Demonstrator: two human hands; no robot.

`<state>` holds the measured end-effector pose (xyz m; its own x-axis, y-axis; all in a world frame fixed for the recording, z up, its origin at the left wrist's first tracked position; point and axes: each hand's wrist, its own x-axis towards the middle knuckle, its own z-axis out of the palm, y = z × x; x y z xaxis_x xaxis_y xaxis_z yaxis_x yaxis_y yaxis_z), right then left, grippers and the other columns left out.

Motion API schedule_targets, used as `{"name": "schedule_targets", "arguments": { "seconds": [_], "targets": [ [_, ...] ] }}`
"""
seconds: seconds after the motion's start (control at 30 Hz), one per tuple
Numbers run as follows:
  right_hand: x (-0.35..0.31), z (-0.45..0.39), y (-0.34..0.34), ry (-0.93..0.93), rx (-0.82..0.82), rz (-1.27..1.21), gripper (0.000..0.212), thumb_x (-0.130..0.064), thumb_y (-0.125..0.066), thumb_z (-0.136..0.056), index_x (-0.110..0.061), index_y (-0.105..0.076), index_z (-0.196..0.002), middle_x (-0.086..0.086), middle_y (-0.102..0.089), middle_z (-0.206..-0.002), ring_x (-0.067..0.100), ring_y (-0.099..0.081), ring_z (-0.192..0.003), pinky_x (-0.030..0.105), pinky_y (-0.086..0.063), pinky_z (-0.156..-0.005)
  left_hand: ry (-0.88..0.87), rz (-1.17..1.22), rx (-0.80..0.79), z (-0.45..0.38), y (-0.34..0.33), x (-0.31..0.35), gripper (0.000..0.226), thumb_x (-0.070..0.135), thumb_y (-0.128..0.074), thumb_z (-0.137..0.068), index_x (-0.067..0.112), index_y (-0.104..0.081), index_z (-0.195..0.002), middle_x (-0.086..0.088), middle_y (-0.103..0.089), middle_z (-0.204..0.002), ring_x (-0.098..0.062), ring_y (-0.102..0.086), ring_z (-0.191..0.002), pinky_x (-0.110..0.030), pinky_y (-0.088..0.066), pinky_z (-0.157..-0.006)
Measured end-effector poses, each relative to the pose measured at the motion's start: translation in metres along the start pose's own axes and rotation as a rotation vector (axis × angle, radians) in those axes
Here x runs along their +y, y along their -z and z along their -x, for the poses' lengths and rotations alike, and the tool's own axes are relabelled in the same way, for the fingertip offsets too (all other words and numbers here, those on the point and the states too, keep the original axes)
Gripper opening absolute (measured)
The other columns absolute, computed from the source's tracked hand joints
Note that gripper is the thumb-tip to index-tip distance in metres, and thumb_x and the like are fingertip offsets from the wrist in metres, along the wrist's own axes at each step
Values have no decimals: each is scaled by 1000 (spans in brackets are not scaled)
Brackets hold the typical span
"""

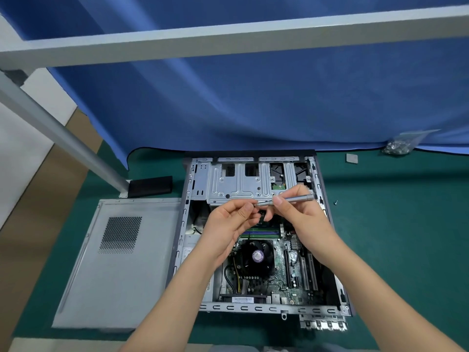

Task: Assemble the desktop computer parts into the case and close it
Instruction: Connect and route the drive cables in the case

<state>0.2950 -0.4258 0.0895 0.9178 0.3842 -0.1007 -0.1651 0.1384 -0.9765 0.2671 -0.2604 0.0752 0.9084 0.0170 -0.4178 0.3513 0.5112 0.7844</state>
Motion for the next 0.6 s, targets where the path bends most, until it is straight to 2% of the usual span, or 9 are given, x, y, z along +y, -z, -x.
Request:
{"name": "schedule_targets", "arguments": {
  "seconds": [0.17,0.27,0.33,0.43,0.5,0.6],
  "targets": [
    [-1,-1,-1,-8,19,31,23,-34,-62,-84,-15,-50,-87,5,-68,-69,23,-68,-82,45,-44,-99,-18,-64,2,1,2,-1,12,13,-68,-73,9,-73,-83,-8,-72,-77,-14,-69,-71,-18,-55,-67],
    [0,-3,0,-17,42,113,17,-37,-69,-81,-27,-56,-79,4,-66,-63,19,-68,-69,47,-51,-86,-57,-200,42,1,5,-2,7,8,-68,-79,9,-71,-85,-5,-72,-76,-14,-69,-71,-18,-54,-67],
    [0,-5,0,-39,57,109,16,-33,-74,-76,-26,-60,-74,4,-65,-61,21,-68,-64,50,-55,-80,-77,-254,79,0,7,-5,7,3,-67,-82,8,-69,-86,-4,-73,-75,-13,-70,-71,-18,-54,-67],
    [-2,-9,4,-97,68,122,14,-17,-74,-79,-15,-60,-79,5,-69,-67,29,-70,-69,33,-57,-68,-84,-236,97,-1,8,-8,10,-2,-67,-81,7,-69,-85,-5,-72,-75,-14,-70,-69,-18,-54,-67],
    [-6,-11,6,-159,66,136,12,-9,-71,-83,-10,-59,-80,6,-70,-69,30,-71,-75,23,-53,-56,-85,-230,94,-2,6,-10,12,-4,-66,-81,8,-70,-83,-5,-72,-74,-15,-70,-69,-18,-55,-67],
    [-13,-10,9,-243,89,132,14,-9,-70,-84,-10,-57,-80,9,-71,-68,27,-72,-71,22,-48,-44,-108,-277,80,-5,4,-14,15,-4,-67,-82,10,-70,-81,-3,-72,-73,-14,-70,-70,-17,-54,-68]
  ]
}}
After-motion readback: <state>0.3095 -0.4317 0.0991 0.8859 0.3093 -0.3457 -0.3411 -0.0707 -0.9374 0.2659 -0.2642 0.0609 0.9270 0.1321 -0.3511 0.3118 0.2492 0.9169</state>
